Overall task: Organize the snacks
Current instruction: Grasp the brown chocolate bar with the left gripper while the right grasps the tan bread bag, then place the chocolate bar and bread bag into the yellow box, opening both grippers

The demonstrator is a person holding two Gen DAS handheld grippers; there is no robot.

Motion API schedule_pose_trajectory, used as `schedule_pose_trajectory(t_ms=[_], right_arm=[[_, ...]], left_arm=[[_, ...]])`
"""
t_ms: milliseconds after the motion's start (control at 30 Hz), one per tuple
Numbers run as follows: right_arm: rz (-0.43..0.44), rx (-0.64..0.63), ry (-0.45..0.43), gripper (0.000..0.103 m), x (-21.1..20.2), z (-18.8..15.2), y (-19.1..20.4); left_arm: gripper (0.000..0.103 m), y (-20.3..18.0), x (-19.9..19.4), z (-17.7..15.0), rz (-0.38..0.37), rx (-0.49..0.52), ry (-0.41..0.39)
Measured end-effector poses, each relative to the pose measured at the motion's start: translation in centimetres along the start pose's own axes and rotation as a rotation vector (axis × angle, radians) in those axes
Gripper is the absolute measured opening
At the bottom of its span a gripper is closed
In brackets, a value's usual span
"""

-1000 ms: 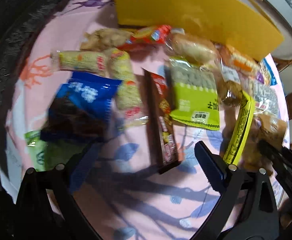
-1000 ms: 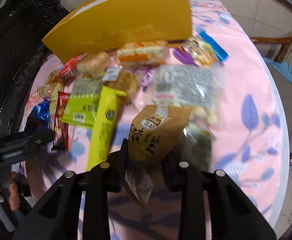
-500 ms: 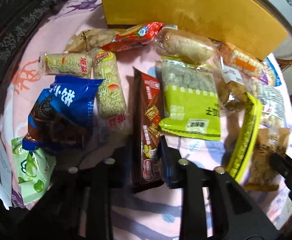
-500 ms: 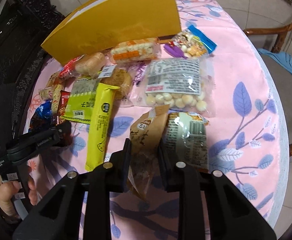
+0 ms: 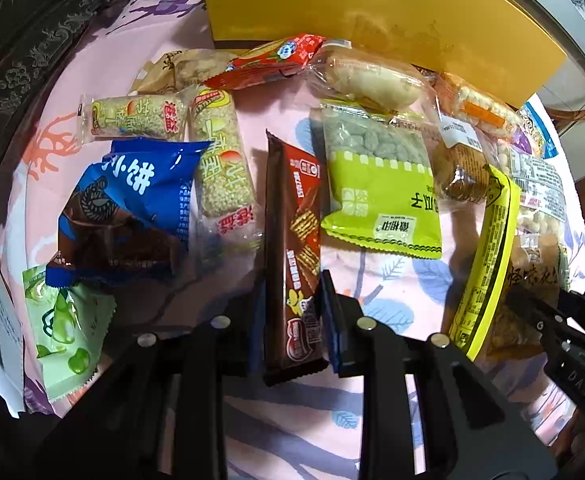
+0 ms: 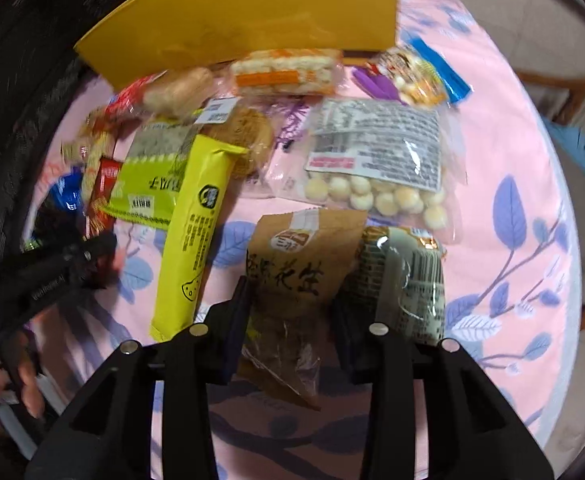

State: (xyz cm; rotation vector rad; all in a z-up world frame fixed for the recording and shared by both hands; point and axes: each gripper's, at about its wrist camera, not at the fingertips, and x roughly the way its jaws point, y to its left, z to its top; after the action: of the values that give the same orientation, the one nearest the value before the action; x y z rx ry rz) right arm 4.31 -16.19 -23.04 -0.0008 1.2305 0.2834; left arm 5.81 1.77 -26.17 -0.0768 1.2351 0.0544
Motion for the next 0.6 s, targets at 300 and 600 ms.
schedule_pose_trajectory(t_ms=[300,600], right_arm=[[0.059,0.039,-0.080,0.022,-4.0,-0.7,-0.8],[0.098,0.038,-0.215,0.022,-8.6,3.4,-0.3]], left_arm=[[0.025,0.3,-3.6,0.0,-0.047,0.001,-0.052],[0.025,-1.6,-8.3,2.5,-0.080,0.043,-0.133]])
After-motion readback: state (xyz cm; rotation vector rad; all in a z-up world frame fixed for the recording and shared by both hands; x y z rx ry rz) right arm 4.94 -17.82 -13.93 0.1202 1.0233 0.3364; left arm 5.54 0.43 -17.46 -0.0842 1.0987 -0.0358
